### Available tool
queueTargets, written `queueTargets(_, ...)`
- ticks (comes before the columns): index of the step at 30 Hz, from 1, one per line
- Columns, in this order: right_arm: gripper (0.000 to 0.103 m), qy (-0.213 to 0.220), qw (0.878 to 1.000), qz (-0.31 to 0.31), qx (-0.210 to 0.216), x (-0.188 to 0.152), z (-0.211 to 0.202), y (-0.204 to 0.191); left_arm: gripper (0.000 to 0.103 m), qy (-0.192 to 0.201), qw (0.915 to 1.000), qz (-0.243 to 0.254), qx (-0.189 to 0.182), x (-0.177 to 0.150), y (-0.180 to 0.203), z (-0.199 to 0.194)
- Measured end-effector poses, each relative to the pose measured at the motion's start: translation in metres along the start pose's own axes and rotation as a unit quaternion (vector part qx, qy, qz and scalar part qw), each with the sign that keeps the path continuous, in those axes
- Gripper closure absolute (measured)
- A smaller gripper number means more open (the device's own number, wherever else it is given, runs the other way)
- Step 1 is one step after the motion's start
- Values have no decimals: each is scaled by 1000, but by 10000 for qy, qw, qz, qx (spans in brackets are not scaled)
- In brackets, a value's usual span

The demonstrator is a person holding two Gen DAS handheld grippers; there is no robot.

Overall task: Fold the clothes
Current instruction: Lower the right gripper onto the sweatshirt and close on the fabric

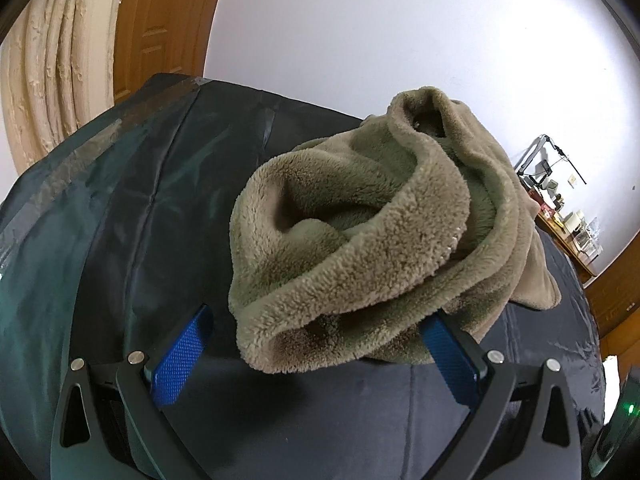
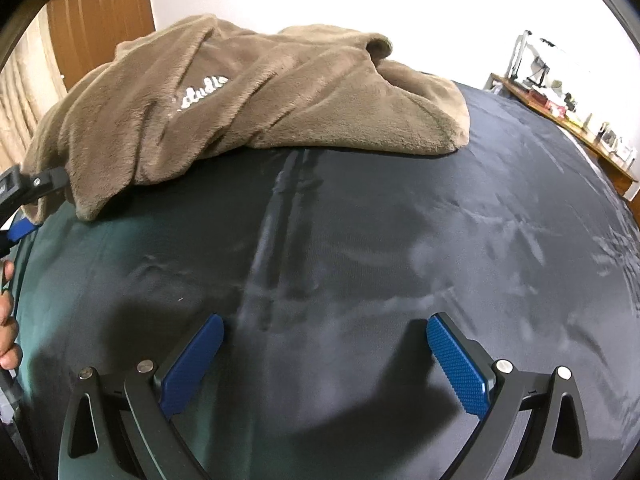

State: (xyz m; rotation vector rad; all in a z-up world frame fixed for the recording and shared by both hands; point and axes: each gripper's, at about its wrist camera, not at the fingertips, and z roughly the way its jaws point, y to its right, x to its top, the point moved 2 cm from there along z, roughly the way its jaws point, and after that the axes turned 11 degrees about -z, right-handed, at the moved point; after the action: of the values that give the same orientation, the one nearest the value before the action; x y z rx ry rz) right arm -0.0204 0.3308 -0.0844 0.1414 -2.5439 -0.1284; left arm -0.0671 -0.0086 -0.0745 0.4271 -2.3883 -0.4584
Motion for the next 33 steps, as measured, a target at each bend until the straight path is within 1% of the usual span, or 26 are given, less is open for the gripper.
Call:
queueTargets(2,0,113,9999,27,4,9,-4,9,0,-38,10000,-11,8,5,-3,3)
queueTargets(7,0,735,9973,-10,-96,47,-29,24,0,-121,9999,-59,7,6,-5,7)
queueTargets(9,0,869,9962,-22,-49,60,-34,24,0,-107,9999,-56,51,7,-5,8)
queueTargets(13,0,1132,9933,-73,-203,84,-42,15,0,-46,9998,6,203,7,-5,10)
queueTargets(19,0,1758,9838,173,-296,116,-63,22,0,44,9995,47,304,9,-5,8)
queueTargets(26,0,2313,9716,260,-433,159,-83,42,0,72,9994,32,333,10,-7,8)
queueTargets(29,0,2467,9671,160,-600,184,-88,47,0,45,9994,55,352,10,-6,9)
queueTargets(32,0,2511,9656,123,-669,207,-85,51,0,20,9993,72,354,6,-5,6)
queueTargets(33,0,2485,9665,112,-626,214,-82,51,0,19,9993,75,355,5,-5,5)
